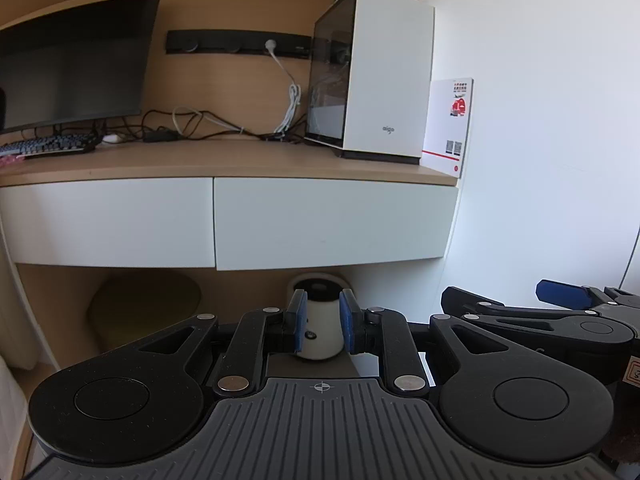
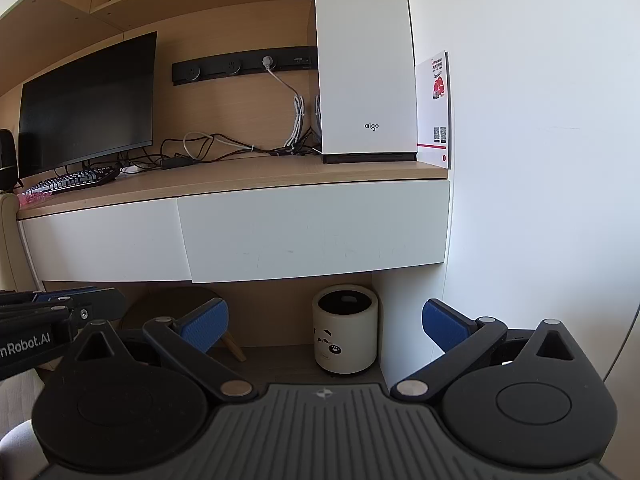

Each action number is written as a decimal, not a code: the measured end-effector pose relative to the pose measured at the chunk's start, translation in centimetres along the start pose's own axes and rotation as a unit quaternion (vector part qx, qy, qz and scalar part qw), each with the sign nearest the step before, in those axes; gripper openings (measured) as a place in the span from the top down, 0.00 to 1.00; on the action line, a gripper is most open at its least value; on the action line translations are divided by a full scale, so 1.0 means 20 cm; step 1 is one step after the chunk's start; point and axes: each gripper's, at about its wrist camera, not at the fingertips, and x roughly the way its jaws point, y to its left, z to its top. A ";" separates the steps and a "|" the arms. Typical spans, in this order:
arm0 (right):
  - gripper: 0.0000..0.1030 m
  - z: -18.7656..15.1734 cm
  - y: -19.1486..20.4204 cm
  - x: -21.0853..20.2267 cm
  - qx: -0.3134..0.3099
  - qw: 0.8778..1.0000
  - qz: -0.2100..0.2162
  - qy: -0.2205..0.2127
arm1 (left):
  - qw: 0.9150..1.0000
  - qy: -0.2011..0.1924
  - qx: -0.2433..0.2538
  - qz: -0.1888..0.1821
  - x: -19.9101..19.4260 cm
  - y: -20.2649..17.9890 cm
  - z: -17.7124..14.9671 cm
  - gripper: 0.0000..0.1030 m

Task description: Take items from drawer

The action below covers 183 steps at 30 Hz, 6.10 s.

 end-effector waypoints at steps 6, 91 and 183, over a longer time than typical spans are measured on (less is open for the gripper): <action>0.00 0.00 -0.01 -0.01 0.001 1.000 0.001 0.000 | 1.000 0.000 0.000 0.001 0.00 0.00 0.00 0.80; 0.00 0.05 -0.03 0.01 0.009 1.000 -0.010 -0.008 | 1.000 -0.012 0.002 0.001 0.08 0.10 0.02 0.79; 0.00 0.59 0.25 1.45 -0.051 0.995 0.071 0.051 | 0.988 0.029 -0.147 -0.029 1.35 1.01 0.57 0.73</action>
